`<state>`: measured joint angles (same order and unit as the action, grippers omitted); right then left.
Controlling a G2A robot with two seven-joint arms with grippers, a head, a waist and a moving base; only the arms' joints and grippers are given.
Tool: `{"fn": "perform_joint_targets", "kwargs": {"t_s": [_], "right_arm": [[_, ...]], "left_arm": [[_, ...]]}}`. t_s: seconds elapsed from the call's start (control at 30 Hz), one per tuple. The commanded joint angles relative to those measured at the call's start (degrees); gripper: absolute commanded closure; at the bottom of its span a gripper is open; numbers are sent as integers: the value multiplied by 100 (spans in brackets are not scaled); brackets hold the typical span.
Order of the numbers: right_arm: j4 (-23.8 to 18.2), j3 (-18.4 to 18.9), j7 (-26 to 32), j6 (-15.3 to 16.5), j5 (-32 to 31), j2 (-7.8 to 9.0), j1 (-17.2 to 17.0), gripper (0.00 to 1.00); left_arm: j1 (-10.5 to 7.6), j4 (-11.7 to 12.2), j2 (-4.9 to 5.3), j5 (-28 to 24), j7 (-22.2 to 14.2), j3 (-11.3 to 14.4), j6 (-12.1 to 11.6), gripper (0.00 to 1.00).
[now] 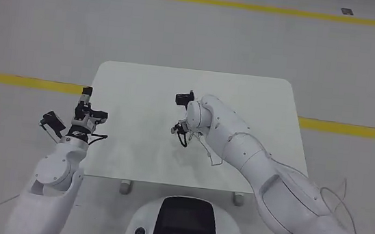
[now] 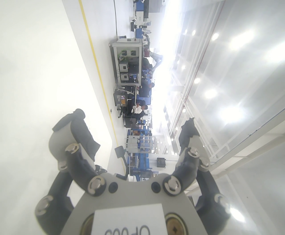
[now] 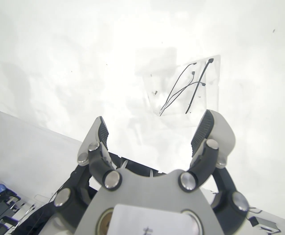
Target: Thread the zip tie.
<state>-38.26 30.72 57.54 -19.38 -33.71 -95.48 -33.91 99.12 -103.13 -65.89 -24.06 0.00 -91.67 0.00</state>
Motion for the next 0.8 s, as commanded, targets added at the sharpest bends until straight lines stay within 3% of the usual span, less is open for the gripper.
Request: {"fn": "perform_joint_targets", "kwargs": {"t_s": [0.0, 0.77], "right_arm": [[-6, 2, 1, 3, -2, 2, 1, 0], [-108, 70, -330, 21, -228, 9, -154, 0]], "left_arm": [[0, 0, 0, 0, 0, 0, 0, 0], [0, 0, 0, 0, 0, 0, 0, 0]]}}
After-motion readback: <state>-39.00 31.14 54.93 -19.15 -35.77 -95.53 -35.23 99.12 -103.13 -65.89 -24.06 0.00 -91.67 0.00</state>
